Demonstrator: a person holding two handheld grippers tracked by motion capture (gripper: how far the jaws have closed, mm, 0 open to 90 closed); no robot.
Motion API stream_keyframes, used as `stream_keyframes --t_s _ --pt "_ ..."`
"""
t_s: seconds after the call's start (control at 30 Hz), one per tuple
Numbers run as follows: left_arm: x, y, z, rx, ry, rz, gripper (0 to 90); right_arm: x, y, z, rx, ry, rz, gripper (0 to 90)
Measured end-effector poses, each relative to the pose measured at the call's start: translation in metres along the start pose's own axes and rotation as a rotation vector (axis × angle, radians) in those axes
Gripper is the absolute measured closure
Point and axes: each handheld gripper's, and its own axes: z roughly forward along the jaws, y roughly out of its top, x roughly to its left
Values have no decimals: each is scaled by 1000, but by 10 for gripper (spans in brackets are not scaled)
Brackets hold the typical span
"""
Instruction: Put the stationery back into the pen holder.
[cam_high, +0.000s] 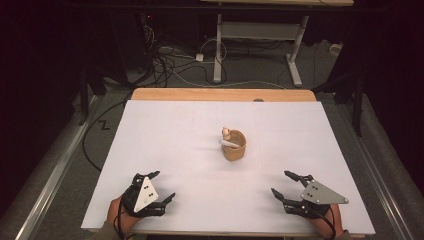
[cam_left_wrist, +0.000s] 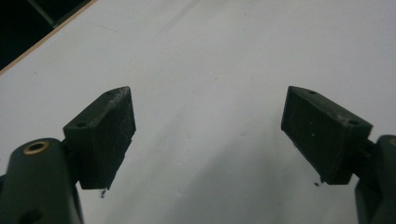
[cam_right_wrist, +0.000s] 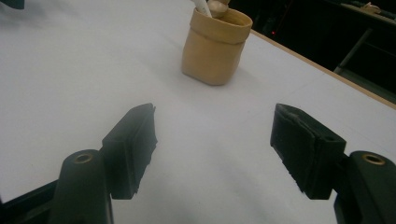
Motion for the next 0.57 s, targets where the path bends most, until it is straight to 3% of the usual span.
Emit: stream_keyframes --t_s 0.57 --pt "1 1 3 8 3 -7 170 -2 -2 -2 -1 -4 12 310"
